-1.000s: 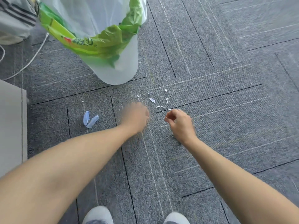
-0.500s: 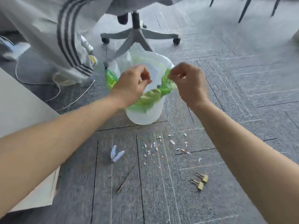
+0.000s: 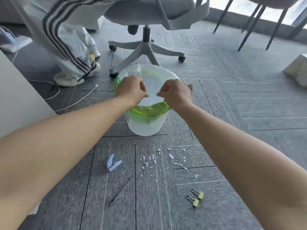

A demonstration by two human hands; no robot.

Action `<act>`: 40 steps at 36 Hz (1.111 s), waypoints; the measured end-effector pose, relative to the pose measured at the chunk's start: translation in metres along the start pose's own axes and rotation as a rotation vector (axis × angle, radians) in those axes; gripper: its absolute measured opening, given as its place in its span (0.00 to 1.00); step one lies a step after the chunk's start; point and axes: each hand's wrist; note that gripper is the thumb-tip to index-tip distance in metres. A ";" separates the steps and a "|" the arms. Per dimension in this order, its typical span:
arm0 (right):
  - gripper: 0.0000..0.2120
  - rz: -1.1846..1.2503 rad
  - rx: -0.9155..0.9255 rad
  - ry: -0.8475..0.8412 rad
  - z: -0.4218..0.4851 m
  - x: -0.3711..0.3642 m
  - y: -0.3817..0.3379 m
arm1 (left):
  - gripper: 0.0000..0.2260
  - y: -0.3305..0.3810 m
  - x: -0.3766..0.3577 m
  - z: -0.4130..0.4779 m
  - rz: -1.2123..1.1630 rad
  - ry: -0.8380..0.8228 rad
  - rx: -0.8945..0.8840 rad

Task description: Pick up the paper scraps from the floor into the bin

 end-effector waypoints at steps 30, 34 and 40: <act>0.10 -0.039 -0.081 -0.486 -0.249 -0.160 0.106 | 0.07 -0.137 -0.165 -0.159 0.020 -0.545 0.078; 0.07 -0.071 -0.081 -0.474 -0.249 -0.172 0.107 | 0.06 -0.136 -0.177 -0.155 0.041 -0.555 0.088; 0.06 -0.057 -0.070 -0.481 -0.249 -0.181 0.106 | 0.06 -0.132 -0.192 -0.156 0.053 -0.538 0.084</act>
Point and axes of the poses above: each hand's wrist, its own z-axis towards the middle knuckle, its own x-axis out of the back of the hand, y = z × x, and after that the axes turned 5 degrees about x, right-handed
